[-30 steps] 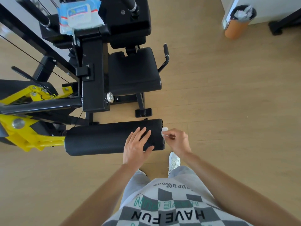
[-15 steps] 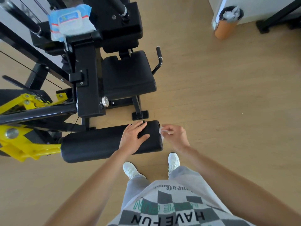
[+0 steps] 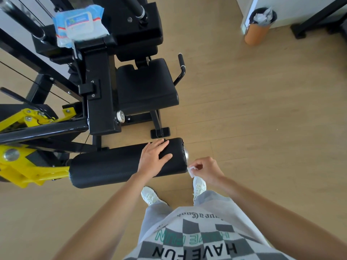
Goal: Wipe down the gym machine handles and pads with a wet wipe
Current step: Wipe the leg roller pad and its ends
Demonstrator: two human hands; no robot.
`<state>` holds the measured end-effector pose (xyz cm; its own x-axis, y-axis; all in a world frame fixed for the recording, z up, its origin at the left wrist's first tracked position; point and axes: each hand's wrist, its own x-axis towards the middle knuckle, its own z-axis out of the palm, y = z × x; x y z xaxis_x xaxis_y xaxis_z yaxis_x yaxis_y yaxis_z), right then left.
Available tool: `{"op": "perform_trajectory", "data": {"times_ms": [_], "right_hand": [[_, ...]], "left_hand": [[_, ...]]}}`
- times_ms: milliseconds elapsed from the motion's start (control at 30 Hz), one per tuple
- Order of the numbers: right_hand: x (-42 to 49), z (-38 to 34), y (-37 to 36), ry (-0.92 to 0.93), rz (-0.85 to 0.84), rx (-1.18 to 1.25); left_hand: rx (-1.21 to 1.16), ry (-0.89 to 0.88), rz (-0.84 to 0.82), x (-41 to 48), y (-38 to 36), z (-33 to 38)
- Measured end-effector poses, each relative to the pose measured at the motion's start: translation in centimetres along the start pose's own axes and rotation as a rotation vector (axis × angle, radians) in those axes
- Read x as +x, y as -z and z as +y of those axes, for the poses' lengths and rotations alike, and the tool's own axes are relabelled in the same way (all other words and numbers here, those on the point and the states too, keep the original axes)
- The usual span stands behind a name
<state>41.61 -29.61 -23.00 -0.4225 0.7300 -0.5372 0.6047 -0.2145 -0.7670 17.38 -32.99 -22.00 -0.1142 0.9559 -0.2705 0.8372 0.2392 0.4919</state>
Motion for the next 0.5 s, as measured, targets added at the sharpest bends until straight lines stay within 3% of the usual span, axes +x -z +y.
{"op": "perform_trajectory", "data": {"times_ms": [233,400,500], "right_hand": [[2.7,-2.4,2.0,-0.017,0.258,0.168],[2.8,-3.7,0.2,0.077,0.266,0.159],[2.0,-2.9,-1.4,0.087,0.266,0.149]], "left_hand": [[0.190,-0.034,0.299,-3.2,-1.7,0.8],[0.302,-0.055,0.237,-5.8,-3.8,0.8],[0.255,-0.060,0.208,-5.8,-4.0,0.5]]}}
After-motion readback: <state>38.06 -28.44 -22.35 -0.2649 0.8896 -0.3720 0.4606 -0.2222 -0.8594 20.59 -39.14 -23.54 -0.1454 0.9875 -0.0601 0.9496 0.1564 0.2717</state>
